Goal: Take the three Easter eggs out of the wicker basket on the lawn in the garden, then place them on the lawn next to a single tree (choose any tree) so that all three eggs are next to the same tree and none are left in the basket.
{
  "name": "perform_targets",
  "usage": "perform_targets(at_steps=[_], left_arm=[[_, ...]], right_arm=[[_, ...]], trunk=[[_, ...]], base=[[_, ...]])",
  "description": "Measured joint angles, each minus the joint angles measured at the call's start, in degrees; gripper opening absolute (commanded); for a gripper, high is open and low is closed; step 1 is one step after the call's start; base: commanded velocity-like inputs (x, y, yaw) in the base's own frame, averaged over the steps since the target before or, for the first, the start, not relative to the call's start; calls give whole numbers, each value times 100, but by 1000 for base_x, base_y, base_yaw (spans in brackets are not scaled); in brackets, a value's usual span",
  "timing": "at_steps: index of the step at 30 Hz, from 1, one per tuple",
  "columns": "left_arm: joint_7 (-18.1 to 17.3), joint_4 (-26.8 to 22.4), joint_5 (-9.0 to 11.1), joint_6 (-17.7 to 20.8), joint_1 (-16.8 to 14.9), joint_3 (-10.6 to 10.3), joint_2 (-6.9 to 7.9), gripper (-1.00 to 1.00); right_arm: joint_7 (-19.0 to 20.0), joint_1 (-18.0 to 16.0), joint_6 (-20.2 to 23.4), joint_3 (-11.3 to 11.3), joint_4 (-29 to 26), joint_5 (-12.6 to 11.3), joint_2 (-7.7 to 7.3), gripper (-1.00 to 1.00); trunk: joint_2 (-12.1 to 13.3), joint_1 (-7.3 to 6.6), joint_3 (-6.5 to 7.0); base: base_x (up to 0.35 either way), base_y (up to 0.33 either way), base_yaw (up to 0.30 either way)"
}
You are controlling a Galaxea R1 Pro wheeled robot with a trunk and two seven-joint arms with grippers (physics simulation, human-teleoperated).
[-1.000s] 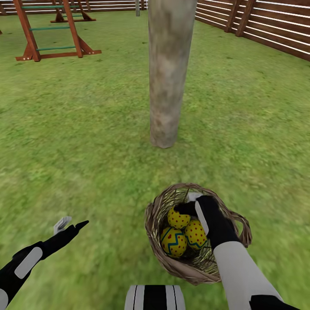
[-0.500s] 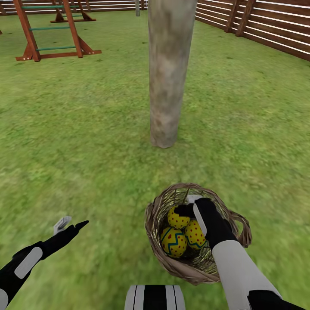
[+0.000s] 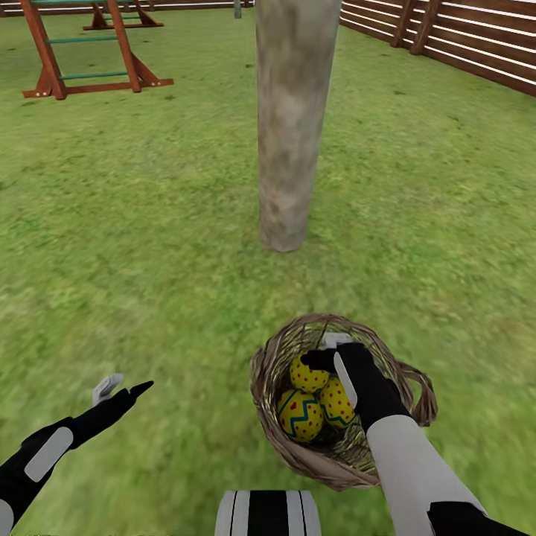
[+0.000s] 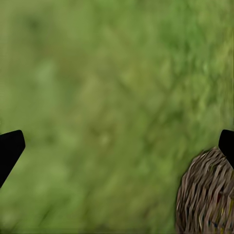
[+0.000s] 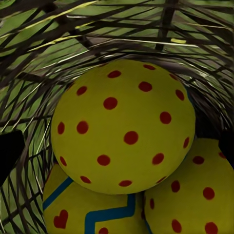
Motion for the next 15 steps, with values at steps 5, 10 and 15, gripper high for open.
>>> perform_targets(at_steps=[5,10,15], left_arm=[[-1,-3,1,2,0,1,0,100],[-1,-3,0,2,0,-1,-3,100],[-1,-3,2,2,0,0,-1,100]], right_arm=[[0,0,-3,2,0,6,-2,100],[5,0,-30,8,1,-7,-3,100],[9,0,-46,6,-10,-30,-3,100]], trunk=[[0,0,-44],[-39,22,-105],[-201,110,-209]], base=[[0,0,0],[0,0,0],[0,0,0]])
